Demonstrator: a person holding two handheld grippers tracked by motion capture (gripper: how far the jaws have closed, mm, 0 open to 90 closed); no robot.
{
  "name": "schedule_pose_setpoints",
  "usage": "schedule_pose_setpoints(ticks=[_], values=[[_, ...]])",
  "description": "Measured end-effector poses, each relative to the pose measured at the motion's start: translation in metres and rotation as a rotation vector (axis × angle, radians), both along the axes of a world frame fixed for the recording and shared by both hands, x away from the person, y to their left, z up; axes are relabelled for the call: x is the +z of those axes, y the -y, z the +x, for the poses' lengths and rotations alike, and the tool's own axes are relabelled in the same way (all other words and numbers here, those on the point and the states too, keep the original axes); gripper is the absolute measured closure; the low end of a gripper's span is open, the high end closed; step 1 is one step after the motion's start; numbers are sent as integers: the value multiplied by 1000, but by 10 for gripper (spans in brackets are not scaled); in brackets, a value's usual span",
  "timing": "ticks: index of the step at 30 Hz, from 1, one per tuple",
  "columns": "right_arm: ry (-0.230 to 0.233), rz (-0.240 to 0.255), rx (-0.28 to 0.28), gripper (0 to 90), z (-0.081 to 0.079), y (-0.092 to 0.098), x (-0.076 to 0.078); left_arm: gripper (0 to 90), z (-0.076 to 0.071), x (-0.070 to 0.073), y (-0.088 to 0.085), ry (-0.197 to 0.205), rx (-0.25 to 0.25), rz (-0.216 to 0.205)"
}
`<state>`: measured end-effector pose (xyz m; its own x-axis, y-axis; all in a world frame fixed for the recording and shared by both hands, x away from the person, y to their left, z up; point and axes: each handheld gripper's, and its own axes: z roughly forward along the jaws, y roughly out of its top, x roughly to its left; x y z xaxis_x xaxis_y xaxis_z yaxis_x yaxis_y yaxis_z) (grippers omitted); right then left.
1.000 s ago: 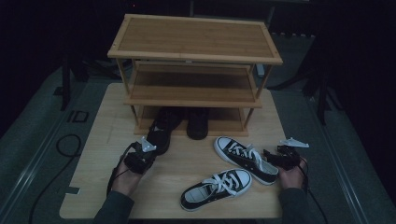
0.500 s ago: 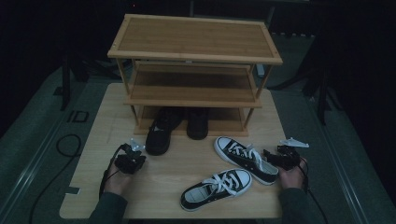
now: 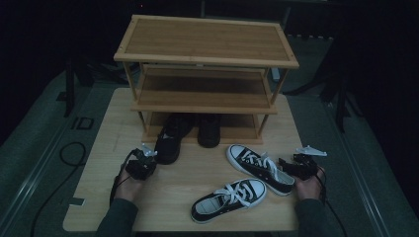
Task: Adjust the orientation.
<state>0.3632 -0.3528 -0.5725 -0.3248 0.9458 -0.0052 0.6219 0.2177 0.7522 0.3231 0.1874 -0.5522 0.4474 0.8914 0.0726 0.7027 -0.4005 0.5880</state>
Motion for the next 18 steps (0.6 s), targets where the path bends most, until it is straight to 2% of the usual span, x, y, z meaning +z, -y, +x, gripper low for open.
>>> schedule_pose_setpoints(ticks=[7,10,18], values=[[0,2,-1,303,0,0,0,896,8,0,0,1,18,-3],[0,2,-1,303,0,0,0,896,11,0,0,3,29,-18],[0,2,-1,303,0,0,0,896,19,0,5,2,30,-27]])
